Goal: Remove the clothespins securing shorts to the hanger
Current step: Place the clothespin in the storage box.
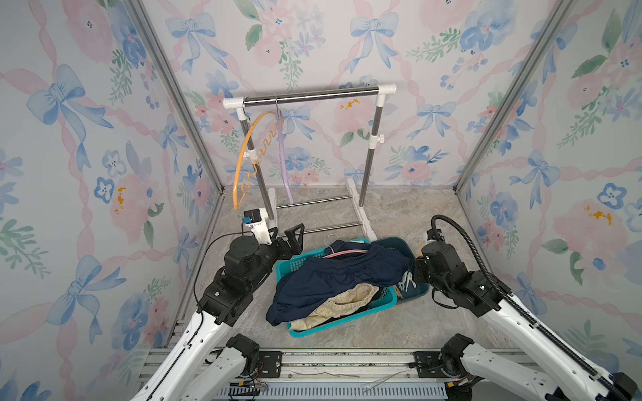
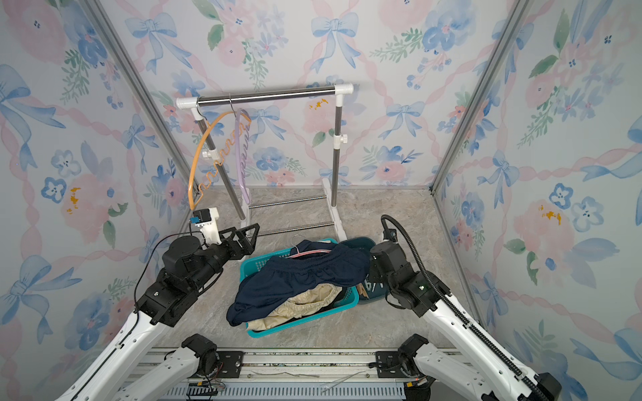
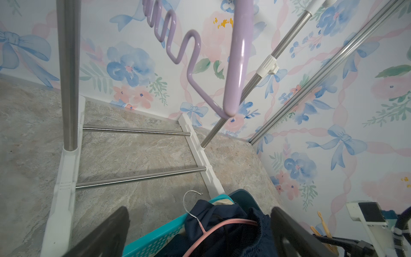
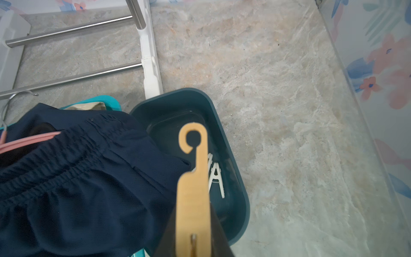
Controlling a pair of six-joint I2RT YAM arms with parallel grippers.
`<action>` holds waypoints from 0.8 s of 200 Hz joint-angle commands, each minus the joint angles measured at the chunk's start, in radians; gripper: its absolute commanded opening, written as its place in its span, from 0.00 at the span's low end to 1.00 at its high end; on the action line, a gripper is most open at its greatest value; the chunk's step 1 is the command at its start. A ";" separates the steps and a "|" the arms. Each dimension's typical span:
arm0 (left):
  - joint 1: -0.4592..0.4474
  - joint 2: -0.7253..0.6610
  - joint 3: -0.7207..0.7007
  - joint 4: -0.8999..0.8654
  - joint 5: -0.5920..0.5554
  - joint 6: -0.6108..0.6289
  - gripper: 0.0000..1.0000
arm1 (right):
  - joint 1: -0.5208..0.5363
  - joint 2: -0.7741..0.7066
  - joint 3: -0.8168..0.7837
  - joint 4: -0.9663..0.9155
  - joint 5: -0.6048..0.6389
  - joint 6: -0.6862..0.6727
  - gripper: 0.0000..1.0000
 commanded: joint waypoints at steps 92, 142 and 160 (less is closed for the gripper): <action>0.005 0.126 0.002 -0.041 0.224 0.151 0.97 | -0.238 0.189 -0.165 0.129 -0.321 -0.027 0.30; 0.005 0.133 -0.014 -0.097 0.216 0.203 0.91 | -0.238 0.140 -0.118 0.090 -0.327 -0.028 0.35; 0.004 0.157 -0.016 -0.122 0.235 0.216 0.90 | -0.231 0.110 -0.095 0.061 -0.328 -0.023 0.36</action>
